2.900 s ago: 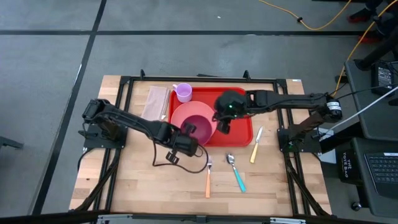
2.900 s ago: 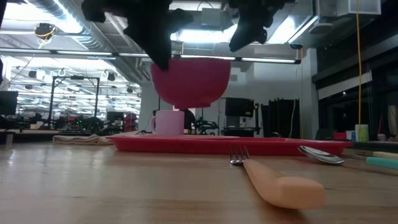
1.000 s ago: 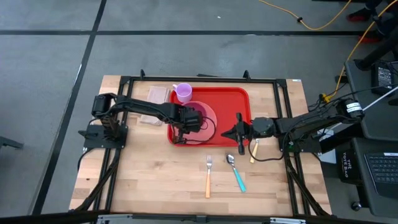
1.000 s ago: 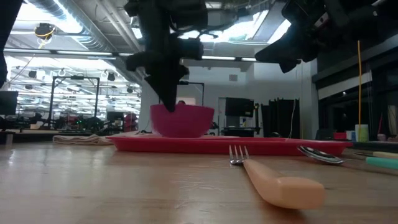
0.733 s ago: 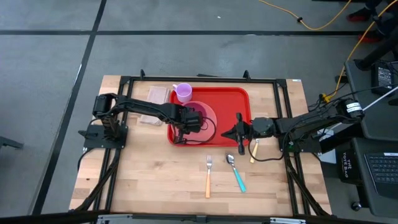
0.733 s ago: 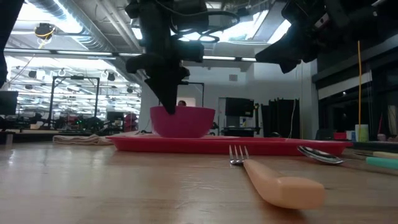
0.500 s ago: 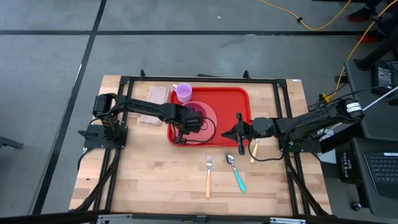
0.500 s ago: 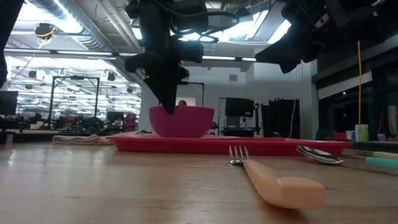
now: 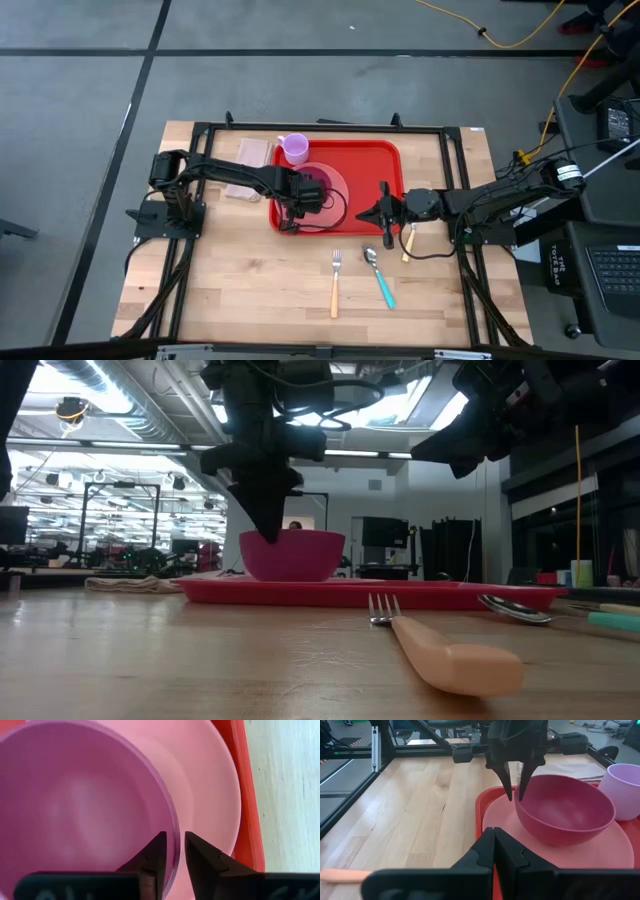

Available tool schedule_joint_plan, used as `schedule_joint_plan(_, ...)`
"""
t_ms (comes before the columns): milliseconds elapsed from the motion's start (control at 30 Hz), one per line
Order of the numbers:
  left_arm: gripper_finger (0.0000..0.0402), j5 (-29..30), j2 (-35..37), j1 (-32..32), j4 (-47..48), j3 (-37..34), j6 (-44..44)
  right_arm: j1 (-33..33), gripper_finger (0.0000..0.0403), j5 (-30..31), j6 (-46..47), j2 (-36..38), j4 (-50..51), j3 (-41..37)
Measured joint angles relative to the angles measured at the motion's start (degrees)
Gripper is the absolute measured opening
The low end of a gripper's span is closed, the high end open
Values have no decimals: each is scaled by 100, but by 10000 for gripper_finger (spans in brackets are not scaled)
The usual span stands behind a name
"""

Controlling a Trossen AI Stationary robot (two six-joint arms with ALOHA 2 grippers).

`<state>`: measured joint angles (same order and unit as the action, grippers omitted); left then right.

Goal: Set up tray
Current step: Put the pink bowl on the pink plate on the red tray, then put the brown table napkin on the red tray to the right of the pink plate

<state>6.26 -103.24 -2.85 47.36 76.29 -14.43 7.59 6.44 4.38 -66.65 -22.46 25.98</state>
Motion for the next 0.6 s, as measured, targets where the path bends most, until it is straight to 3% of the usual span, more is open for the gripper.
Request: schedule_joint_plan(600, 132, 160, 635, 2, 393, 226, 170, -1, 9, 0, 11, 0, 12, 7)
